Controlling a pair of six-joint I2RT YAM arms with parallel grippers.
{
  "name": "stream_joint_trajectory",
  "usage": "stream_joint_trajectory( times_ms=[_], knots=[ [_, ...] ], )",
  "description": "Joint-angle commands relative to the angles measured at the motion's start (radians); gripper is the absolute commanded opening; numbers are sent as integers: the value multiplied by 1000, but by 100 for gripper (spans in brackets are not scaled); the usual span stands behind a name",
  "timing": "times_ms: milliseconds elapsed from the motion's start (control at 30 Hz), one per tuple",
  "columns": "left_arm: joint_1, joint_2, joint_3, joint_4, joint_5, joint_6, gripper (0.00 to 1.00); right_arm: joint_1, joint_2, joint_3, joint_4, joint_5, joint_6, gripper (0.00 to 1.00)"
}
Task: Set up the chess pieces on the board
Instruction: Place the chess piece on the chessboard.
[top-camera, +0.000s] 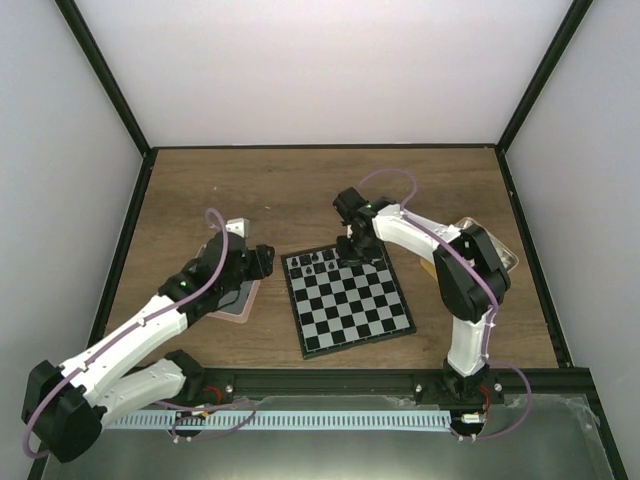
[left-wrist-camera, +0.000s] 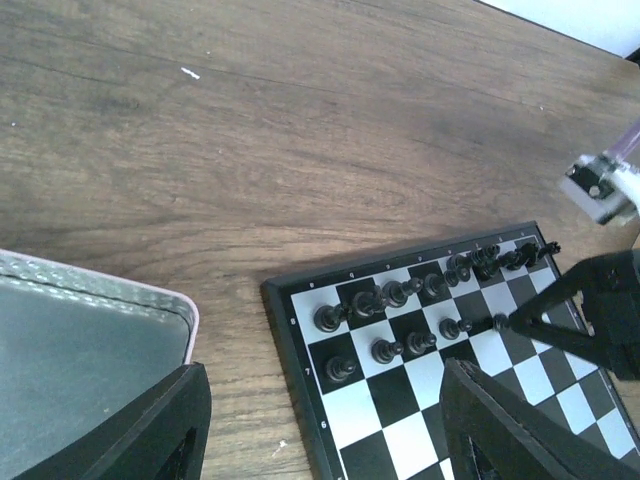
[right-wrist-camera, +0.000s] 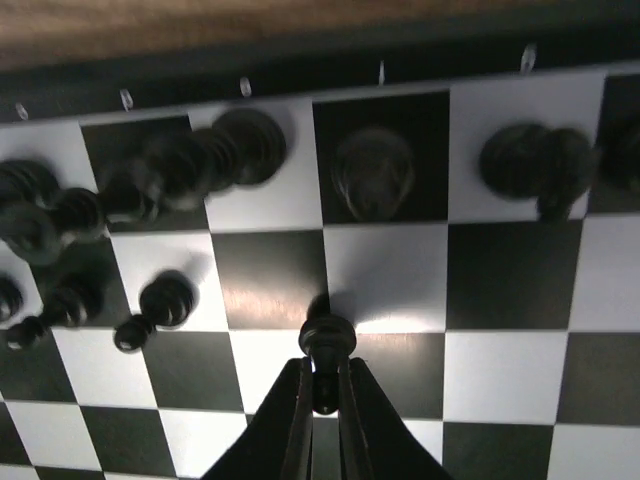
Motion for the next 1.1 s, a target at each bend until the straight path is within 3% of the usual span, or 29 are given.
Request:
stream_joint_trajectory(
  times_ms=[0, 733, 1067],
  knots=[
    [1, -37, -26, -3, -3, -42, 65, -6, 33, 73, 40, 39, -31, 3],
    [2, -38, -49, 0, -18, -47, 65, -6, 43, 116, -11, -17, -57, 7],
    [2, -22, -45, -6, -8, -41, 65, -6, 56, 115, 10, -41, -56, 17]
  ],
)
